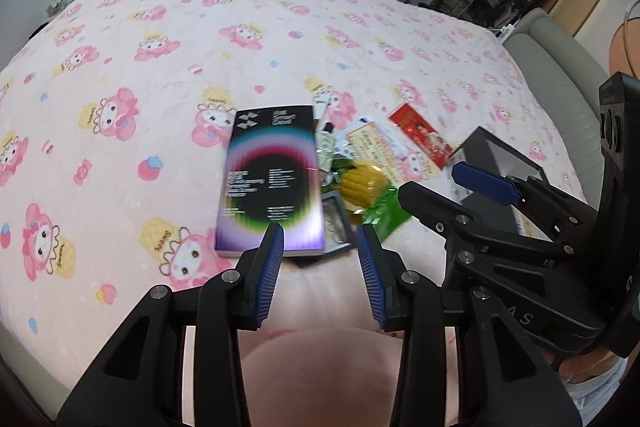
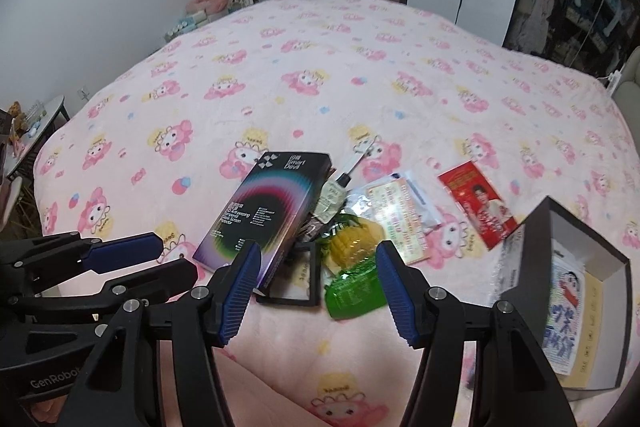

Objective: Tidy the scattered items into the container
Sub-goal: 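Move the left tool toward the black Smart Devil box, then grasp the black Smart Devil box with the left gripper and lift it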

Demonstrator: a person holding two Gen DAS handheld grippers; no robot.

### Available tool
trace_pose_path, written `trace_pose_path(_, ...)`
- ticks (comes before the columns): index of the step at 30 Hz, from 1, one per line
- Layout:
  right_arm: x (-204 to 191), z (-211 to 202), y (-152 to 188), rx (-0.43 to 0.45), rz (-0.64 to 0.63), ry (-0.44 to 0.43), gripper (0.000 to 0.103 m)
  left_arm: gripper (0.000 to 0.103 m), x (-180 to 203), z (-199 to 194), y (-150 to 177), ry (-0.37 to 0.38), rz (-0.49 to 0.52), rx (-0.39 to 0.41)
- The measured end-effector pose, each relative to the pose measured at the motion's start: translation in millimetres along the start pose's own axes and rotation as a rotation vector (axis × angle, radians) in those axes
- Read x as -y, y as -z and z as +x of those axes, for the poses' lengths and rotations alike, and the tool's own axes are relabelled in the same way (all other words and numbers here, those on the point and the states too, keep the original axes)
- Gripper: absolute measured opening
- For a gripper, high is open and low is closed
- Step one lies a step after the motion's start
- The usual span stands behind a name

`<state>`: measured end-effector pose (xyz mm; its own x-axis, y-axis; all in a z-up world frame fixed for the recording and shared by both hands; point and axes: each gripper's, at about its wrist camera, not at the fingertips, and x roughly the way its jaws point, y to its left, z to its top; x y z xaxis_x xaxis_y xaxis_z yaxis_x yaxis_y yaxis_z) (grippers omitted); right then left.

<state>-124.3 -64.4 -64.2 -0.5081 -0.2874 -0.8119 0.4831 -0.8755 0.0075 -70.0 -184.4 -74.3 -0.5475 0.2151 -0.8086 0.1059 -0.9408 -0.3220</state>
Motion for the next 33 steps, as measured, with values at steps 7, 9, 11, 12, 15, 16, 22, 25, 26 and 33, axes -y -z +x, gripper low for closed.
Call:
trace_pose_path(7,-9.2,38.4,-7.0,-0.068,-0.016,-0.004,0.057,0.038,-28.2,26.9,-8.5,-0.016,-0.041,-0.052)
trace_pose_path(9,-12.0,47.2,-7.8,-0.083,-0.027,-0.004,0.057,0.039,-36.1,33.7,-11.2,-0.013,-0.054,-0.061)
trace_pose_path(11,-13.6,57.9,-8.2,-0.102,-0.029,-0.009,0.057,0.039,-43.6,41.6,-13.9,-0.016,-0.062,-0.074)
trace_pose_path(12,-14.2,62.9,-8.3,-0.111,-0.028,-0.011,0.057,0.039,-47.2,46.2,-15.1,-0.020,-0.065,-0.082)
trace_pose_path(15,-15.9,77.0,-8.3,-0.135,-0.030,-0.019,0.057,0.039,-59.4,60.3,-18.3,-0.032,-0.086,-0.110)
trace_pose_path(16,-16.7,81.7,-8.1,-0.143,-0.033,-0.019,0.057,0.039,-62.9,63.8,-19.0,-0.031,-0.092,-0.118)
trace_pose_path(22,-19.8,103.2,-7.6,-0.178,-0.053,-0.013,0.057,0.039,-86.5,84.1,-22.5,-0.013,-0.141,-0.150)
trace_pose_path(25,-17.7,111.9,-8.8,-0.190,-0.043,-0.015,0.057,0.039,-93.1,92.7,-23.2,-0.002,-0.157,-0.162)
trace_pose_path(26,-17.1,114.8,-9.0,-0.195,-0.038,-0.019,0.057,0.039,-95.4,96.1,-23.5,0.004,-0.162,-0.167)
trace_pose_path(33,-19.6,127.4,-12.8,-0.207,-0.025,-0.050,0.058,0.039,-104.4,115.6,-24.3,0.043,-0.190,-0.197)
